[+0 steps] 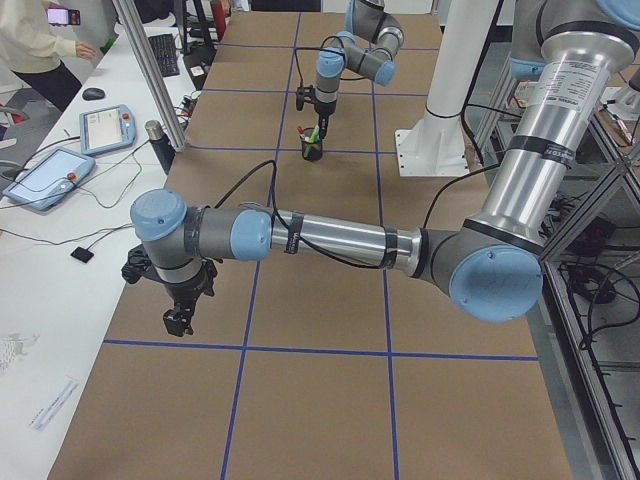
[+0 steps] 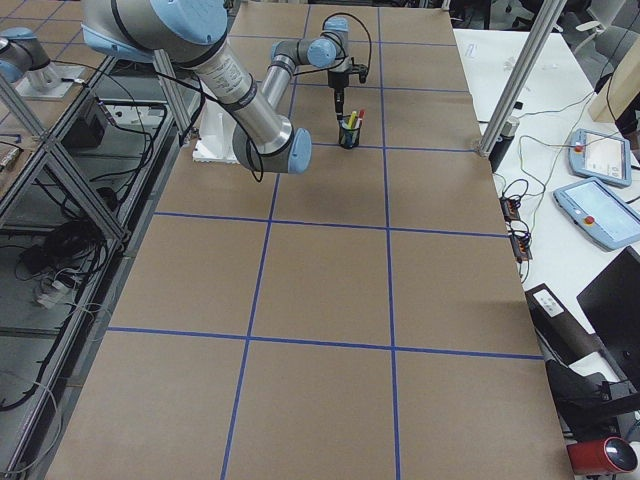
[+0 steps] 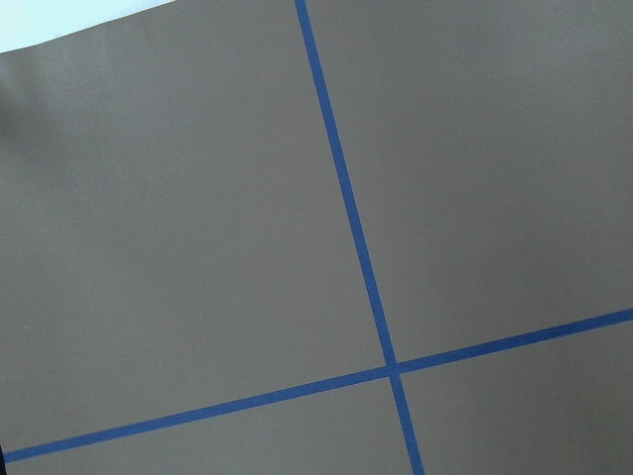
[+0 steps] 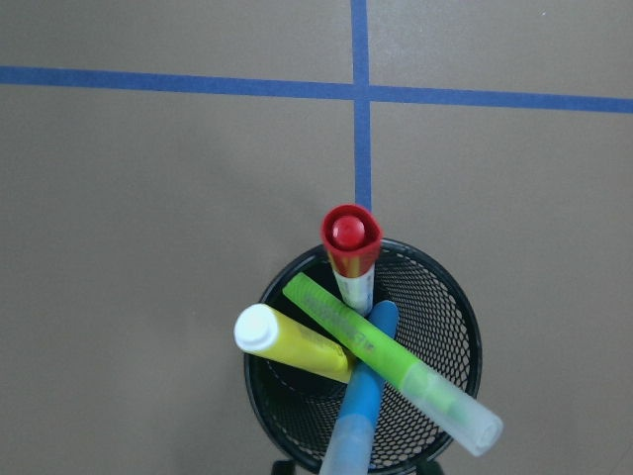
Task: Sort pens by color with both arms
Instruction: 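Lower the right gripper onto the blue highlighter in the cup, then grasp the blue highlighter with the right gripper and lift it out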
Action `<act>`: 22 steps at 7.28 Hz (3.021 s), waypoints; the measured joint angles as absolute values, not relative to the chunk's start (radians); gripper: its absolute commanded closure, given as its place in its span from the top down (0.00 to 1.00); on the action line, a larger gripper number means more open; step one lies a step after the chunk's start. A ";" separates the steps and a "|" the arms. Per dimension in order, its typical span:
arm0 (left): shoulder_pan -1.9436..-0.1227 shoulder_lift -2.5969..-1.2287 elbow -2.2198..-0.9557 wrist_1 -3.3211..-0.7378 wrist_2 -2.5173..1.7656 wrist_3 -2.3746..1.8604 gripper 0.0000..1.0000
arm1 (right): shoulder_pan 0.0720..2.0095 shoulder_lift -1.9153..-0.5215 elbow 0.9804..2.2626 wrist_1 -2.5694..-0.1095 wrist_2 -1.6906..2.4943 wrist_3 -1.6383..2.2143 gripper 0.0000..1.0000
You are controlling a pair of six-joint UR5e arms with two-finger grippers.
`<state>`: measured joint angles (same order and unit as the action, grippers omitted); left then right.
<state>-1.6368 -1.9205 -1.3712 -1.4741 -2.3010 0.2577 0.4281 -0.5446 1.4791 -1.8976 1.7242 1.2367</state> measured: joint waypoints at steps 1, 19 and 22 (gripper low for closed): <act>-1.637 -1.921 -1.371 -1.474 -2.301 0.258 1.00 | 0.428 -0.544 1.479 -1.898 1.724 1.237 0.42; -1.637 -1.921 -1.370 -1.474 -2.300 0.262 1.00 | 0.499 -0.565 1.761 -2.116 1.784 1.161 0.08; -1.637 -1.921 -1.369 -1.474 -2.299 0.263 1.00 | 0.555 -0.567 1.836 -2.116 1.812 1.159 0.00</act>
